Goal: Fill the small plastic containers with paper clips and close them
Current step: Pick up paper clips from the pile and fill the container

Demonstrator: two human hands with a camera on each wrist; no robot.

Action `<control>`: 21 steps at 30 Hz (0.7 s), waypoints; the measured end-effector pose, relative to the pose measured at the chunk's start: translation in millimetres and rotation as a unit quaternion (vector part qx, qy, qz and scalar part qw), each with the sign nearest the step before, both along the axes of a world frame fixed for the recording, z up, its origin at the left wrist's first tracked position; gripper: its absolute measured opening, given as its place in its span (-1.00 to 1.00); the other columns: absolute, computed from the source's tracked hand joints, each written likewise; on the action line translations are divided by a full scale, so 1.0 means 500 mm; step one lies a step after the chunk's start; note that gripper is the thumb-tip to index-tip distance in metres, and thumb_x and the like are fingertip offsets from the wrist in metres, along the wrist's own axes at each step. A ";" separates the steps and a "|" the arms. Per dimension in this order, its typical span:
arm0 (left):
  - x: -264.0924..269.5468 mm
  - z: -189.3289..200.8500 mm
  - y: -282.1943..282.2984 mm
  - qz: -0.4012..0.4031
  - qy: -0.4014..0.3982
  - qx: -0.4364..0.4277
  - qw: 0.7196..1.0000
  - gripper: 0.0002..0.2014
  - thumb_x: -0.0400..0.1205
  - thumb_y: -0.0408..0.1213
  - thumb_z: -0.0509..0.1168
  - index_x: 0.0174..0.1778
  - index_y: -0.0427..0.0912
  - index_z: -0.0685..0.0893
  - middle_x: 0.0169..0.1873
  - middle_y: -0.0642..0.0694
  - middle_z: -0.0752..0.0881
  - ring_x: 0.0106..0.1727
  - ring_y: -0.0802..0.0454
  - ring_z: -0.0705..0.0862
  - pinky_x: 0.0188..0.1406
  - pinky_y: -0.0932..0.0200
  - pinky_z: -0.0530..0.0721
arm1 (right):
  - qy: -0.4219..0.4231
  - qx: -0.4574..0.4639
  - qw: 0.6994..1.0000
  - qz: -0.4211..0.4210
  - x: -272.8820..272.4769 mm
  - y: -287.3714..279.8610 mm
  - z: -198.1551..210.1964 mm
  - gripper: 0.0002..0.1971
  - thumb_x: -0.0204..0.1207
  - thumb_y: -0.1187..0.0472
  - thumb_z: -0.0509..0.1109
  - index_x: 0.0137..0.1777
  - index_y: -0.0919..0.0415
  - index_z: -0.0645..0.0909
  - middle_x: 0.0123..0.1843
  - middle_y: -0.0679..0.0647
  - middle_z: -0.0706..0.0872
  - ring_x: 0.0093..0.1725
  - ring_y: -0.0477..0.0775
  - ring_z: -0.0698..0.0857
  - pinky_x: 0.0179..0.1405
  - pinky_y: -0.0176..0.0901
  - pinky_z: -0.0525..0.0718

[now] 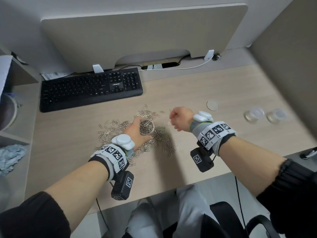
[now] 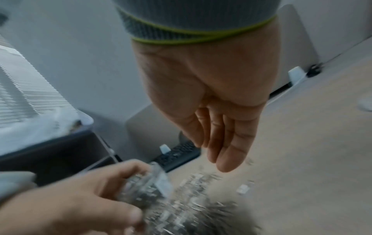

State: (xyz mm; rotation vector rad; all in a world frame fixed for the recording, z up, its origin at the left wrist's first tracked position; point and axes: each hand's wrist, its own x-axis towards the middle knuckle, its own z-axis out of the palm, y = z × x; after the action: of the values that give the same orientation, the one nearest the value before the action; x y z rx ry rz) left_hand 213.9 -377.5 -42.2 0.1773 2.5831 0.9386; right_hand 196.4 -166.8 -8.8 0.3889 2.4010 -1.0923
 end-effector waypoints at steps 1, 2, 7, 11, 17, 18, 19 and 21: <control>0.002 -0.002 -0.004 -0.001 -0.003 0.001 1.000 -0.35 0.46 -0.11 0.56 0.42 0.07 0.40 -0.02 -0.02 0.74 -0.21 -0.06 0.76 -0.29 0.11 0.66 | -0.027 0.049 0.998 0.017 0.006 0.016 -0.014 -0.81 0.50 0.38 0.24 -0.22 0.12 0.61 -0.25 0.21 0.78 -0.34 0.21 0.76 -0.20 0.13 0.83; 0.003 -0.002 -0.007 -0.002 -0.004 0.000 1.000 -0.36 0.47 -0.10 0.55 0.41 0.09 0.39 -0.04 -0.03 0.76 -0.24 -0.05 0.76 -0.34 0.12 0.66 | -0.054 0.099 0.993 0.040 0.012 0.034 -0.030 -0.86 0.50 0.30 0.26 -0.16 0.16 0.66 -0.23 0.22 0.81 -0.30 0.24 0.81 -0.16 0.17 0.83; 0.015 -0.005 -0.026 -0.007 -0.006 -0.013 1.000 -0.38 0.48 -0.11 0.54 0.40 0.08 0.40 -0.13 0.00 0.75 -0.22 -0.01 0.76 -0.25 0.09 0.70 | -0.101 0.231 0.966 0.063 0.061 0.089 -0.081 -0.86 0.55 0.07 0.37 -0.02 0.12 0.64 0.19 0.27 0.73 0.17 0.27 0.71 -0.05 -0.12 0.57; 0.018 -0.015 -0.042 -0.008 -0.015 -0.025 1.000 -0.37 0.48 -0.10 0.53 0.40 0.08 0.38 -0.24 0.01 0.75 -0.33 0.05 0.73 -0.46 0.17 0.60 | -0.118 0.207 0.971 0.023 0.089 0.102 -0.105 -0.69 0.60 0.18 0.36 0.29 0.29 0.61 0.30 0.32 0.66 0.28 0.33 0.66 -0.16 -0.21 0.58; 0.025 -0.029 -0.062 0.002 -0.026 -0.029 0.999 -0.38 0.45 -0.11 0.54 0.38 0.09 0.40 -0.26 -0.01 0.75 -0.36 0.03 0.75 -0.56 0.24 0.53 | -0.114 0.133 0.982 0.062 0.066 0.018 -0.120 -0.79 0.57 0.10 0.30 -0.29 0.11 0.55 -0.16 0.17 0.81 -0.31 0.18 0.77 -0.20 -0.08 0.79; 0.027 -0.030 -0.064 0.001 -0.027 -0.028 0.999 -0.38 0.46 -0.12 0.54 0.38 0.10 0.41 -0.26 -0.01 0.75 -0.37 0.03 0.76 -0.60 0.27 0.53 | -0.117 0.122 0.983 0.073 0.061 0.008 -0.125 -0.78 0.56 0.07 0.28 -0.25 0.15 0.61 -0.27 0.14 0.84 -0.35 0.17 0.81 -0.17 0.01 0.82; 0.027 -0.030 -0.065 0.001 -0.028 -0.026 0.999 -0.38 0.46 -0.13 0.54 0.39 0.10 0.41 -0.26 0.00 0.74 -0.39 0.04 0.76 -0.63 0.29 0.52 | -0.114 0.105 0.985 0.072 0.058 0.001 -0.126 -0.79 0.55 0.07 0.28 -0.20 0.16 0.65 -0.34 0.14 0.84 -0.38 0.16 0.83 -0.15 0.10 0.84; 0.027 -0.029 -0.067 0.001 -0.028 -0.030 0.999 -0.37 0.46 -0.13 0.53 0.39 0.09 0.40 -0.27 0.02 0.74 -0.40 0.05 0.75 -0.66 0.33 0.50 | -0.101 0.104 0.988 0.048 0.051 0.014 -0.119 -0.87 0.54 0.21 0.27 -0.11 0.17 0.65 -0.37 0.18 0.82 -0.42 0.18 0.82 -0.19 0.18 0.84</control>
State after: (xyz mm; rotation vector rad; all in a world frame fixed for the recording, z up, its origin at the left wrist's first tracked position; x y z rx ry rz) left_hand 227.3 -410.8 -56.6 0.1288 2.5561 0.8543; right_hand 221.8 -160.0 -68.5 0.4279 2.3313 -0.7258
